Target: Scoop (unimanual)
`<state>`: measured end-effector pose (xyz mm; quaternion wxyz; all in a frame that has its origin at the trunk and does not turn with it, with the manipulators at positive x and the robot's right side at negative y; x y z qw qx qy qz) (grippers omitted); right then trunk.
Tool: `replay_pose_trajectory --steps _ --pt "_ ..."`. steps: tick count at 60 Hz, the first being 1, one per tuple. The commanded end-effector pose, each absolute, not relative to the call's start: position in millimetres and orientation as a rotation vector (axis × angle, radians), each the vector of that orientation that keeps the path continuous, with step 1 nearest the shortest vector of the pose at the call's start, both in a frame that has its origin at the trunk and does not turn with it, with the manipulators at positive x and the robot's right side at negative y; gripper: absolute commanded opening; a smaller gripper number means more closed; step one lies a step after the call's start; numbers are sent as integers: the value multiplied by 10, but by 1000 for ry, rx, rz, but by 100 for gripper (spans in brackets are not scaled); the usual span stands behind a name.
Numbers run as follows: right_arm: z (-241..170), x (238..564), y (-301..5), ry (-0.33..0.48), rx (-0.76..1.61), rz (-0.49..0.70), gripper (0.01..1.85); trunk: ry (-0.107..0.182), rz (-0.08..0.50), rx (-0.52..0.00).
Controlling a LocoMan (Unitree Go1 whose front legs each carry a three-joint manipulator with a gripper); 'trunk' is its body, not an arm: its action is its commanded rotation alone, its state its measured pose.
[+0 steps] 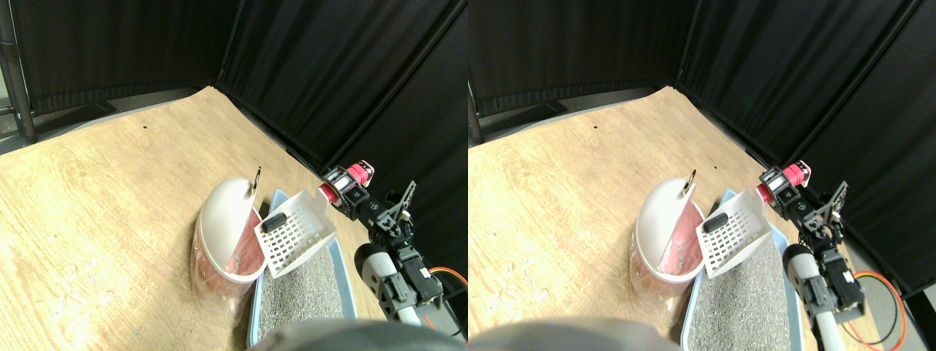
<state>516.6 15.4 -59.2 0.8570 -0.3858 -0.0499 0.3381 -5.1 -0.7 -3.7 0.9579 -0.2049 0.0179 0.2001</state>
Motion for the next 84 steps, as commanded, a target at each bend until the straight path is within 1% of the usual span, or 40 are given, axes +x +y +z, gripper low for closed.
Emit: replay_pose_trajectory --steps 1,4,7,12,17,20,22,29,30,33,36,39,41,47,49,54,59,61,67,74,78,79,81,83,84 --pt "-487 5165 172 -187 -843 679 19 3 504 -514" --pt "-482 5165 165 -205 -852 686 25 2 505 -516" --pt "-469 5162 139 -220 -862 685 27 1 506 -515" --pt "-446 5150 124 -231 -859 668 22 0 505 -516" --pt "-417 5140 114 -275 -879 678 10 -3 502 -515" --pt "-404 5128 108 -317 -914 695 9 -3 500 -515" --pt "-401 5125 107 -320 -918 694 9 -4 499 -516" --pt "-353 5066 113 -318 -910 689 15 -10 502 -520" --pt "-343 5055 119 -317 -908 688 18 -10 502 -520" --pt "-329 5040 130 -317 -909 689 18 -13 503 -521" --pt "-303 5018 144 -306 -893 695 23 -17 503 -522" --pt "-286 4998 162 -306 -892 699 24 -16 505 -523" --pt "-280 4985 175 -306 -892 695 19 -16 504 -524" --pt "-279 4973 188 -301 -880 692 28 -15 505 -525" --pt "-281 4976 188 -286 -885 681 27 -15 505 -525" --pt "-289 4983 178 -282 -884 676 29 -17 500 -517" --pt "-309 4992 156 -282 -864 666 23 -17 492 -510" --pt "-314 4988 144 -270 -845 649 23 -15 486 -505" --pt "-348 5010 60 -272 -780 634 24 -14 470 -495" --pt "-397 5032 -99 -267 -720 580 35 -12 449 -477" --pt "-417 5040 -178 -277 -689 564 34 -13 434 -467" --pt "-422 5042 -208 -273 -666 541 35 -13 431 -465" --pt "-427 5045 -261 -265 -645 514 31 -14 424 -458" --pt "-428 5049 -320 -257 -625 486 6 -11 415 -452" --pt "-430 5055 -362 -263 -620 482 6 -9 408 -447"
